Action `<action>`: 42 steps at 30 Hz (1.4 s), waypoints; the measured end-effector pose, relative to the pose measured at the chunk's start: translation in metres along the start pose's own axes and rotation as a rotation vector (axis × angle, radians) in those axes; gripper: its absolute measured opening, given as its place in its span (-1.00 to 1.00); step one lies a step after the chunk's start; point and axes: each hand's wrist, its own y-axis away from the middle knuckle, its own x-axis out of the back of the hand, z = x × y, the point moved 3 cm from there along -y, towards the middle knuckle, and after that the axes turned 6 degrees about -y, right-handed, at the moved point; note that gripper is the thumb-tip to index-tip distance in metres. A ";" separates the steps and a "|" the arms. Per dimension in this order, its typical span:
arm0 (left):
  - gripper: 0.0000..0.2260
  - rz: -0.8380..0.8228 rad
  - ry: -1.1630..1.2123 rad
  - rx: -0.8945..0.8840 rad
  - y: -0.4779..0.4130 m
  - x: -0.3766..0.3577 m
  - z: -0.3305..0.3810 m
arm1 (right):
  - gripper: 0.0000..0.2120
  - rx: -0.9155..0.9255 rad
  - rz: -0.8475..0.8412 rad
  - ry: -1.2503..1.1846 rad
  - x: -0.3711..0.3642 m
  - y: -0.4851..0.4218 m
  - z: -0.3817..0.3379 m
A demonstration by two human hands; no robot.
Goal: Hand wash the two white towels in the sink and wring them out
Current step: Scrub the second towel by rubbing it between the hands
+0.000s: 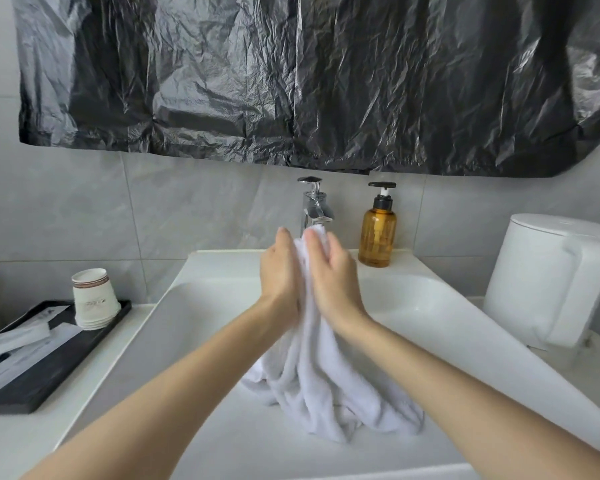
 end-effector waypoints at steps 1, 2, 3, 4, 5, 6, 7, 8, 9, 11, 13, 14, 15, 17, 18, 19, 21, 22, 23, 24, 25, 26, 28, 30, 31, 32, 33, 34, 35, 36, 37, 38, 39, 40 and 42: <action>-0.59 -0.032 -0.015 0.008 0.001 -0.002 -0.002 | -0.70 -0.019 0.063 -0.006 0.001 -0.004 0.000; -0.58 -0.044 -0.022 0.013 0.002 -0.003 -0.002 | -0.71 -0.031 0.107 0.001 0.001 -0.005 0.002; -0.56 -0.028 -0.020 0.013 0.000 -0.002 0.000 | -0.72 0.003 0.105 0.016 -0.001 -0.003 0.003; -0.55 0.003 -0.017 0.007 -0.003 0.000 0.002 | -0.71 0.047 0.067 0.033 -0.004 0.000 0.003; -0.55 0.024 -0.006 0.008 -0.005 0.000 0.002 | -0.69 0.085 0.020 0.035 -0.004 0.001 0.003; -0.56 0.018 -0.002 0.024 -0.005 0.000 0.000 | -0.68 0.103 -0.004 0.040 -0.003 -0.002 0.004; -0.57 -0.014 -0.015 0.047 -0.003 -0.003 -0.003 | -0.68 0.089 0.016 0.051 0.000 -0.008 0.006; -0.57 -0.055 -0.037 0.064 -0.003 -0.006 -0.007 | -0.69 0.053 0.059 0.056 0.003 -0.012 0.006; -0.56 -0.073 -0.046 0.074 -0.001 -0.008 -0.010 | -0.69 0.032 0.094 0.073 0.004 -0.014 0.008; -0.55 -0.029 -0.023 0.083 -0.004 -0.006 -0.007 | -0.67 0.092 0.050 0.127 0.001 -0.006 0.009; -0.54 0.000 0.005 0.101 -0.009 -0.004 -0.007 | -0.63 0.119 -0.016 0.146 -0.002 -0.003 0.010; -0.54 -0.025 -0.013 0.111 -0.006 -0.006 -0.010 | -0.62 0.086 0.013 0.149 0.000 -0.009 0.011; -0.54 -0.062 -0.027 0.121 -0.005 -0.008 -0.013 | -0.62 0.036 0.064 0.149 0.003 -0.013 0.011; -0.54 -0.075 -0.031 0.145 -0.007 -0.009 -0.017 | -0.61 0.030 0.089 0.182 0.003 -0.009 0.012; -0.54 -0.038 -0.013 0.147 -0.011 -0.007 -0.016 | -0.60 0.068 0.045 0.191 0.001 -0.004 0.011; -0.54 0.000 0.005 0.136 -0.013 -0.006 -0.015 | -0.60 0.097 -0.006 0.172 -0.001 0.000 0.010; -0.55 -0.003 -0.027 0.120 -0.013 -0.008 -0.015 | -0.61 0.046 -0.003 0.121 0.001 -0.007 0.013; -0.55 -0.032 -0.052 0.122 -0.011 -0.010 -0.016 | -0.62 0.001 0.040 0.104 0.003 -0.012 0.014; -0.54 -0.055 -0.065 0.122 -0.011 -0.012 -0.018 | -0.63 -0.030 0.077 0.114 0.004 -0.014 0.015; -0.53 -0.056 -0.058 0.130 -0.012 -0.012 -0.018 | -0.63 -0.014 0.074 0.131 0.003 -0.012 0.016; -0.52 -0.042 -0.034 0.142 -0.013 -0.009 -0.016 | -0.62 0.016 0.035 0.138 0.000 -0.007 0.016; -0.52 -0.030 -0.015 0.143 -0.014 -0.008 -0.015 | -0.60 0.043 -0.012 0.125 -0.002 -0.004 0.016; -0.54 -0.050 -0.025 0.149 -0.011 -0.007 -0.015 | -0.58 0.027 0.004 0.105 0.001 -0.009 0.016; -0.53 -0.106 -0.033 0.157 -0.007 -0.010 -0.017 | -0.60 0.000 0.083 0.100 0.005 -0.015 0.016; -0.53 -0.106 -0.029 0.153 -0.008 -0.010 -0.017 | -0.60 0.028 0.071 0.113 0.005 -0.012 0.015; -0.52 -0.089 -0.018 0.153 -0.009 -0.009 -0.016 | -0.59 0.056 0.026 0.124 0.003 -0.009 0.014; -0.53 -0.070 -0.008 0.149 -0.010 -0.009 -0.015 | -0.58 0.082 -0.018 0.118 0.002 -0.007 0.014; -0.53 -0.068 -0.006 0.143 -0.010 -0.009 -0.014 | -0.58 0.082 -0.026 0.109 0.003 -0.009 0.015; -0.54 -0.086 -0.015 0.138 -0.008 -0.010 -0.015 | -0.59 0.059 0.014 0.102 0.005 -0.012 0.014; -0.53 -0.115 -0.025 0.139 -0.006 -0.011 -0.015 | -0.60 0.027 0.076 0.099 0.007 -0.013 0.014; -0.52 -0.134 -0.025 0.144 -0.007 -0.010 -0.017 | -0.60 0.030 0.109 0.108 0.008 -0.011 0.014; -0.51 -0.143 -0.008 0.159 -0.009 -0.008 -0.017 | -0.61 0.078 0.093 0.139 0.005 -0.006 0.013; -0.51 -0.135 0.019 0.182 -0.011 -0.006 -0.016 | -0.62 0.139 0.047 0.171 0.000 0.002 0.012; -0.52 -0.118 0.034 0.197 -0.012 -0.004 -0.014 | -0.64 0.176 -0.004 0.190 -0.004 0.005 0.010; -0.54 -0.104 0.028 0.211 -0.011 -0.003 -0.014 | -0.67 0.091 0.021 0.184 -0.004 -0.004 0.013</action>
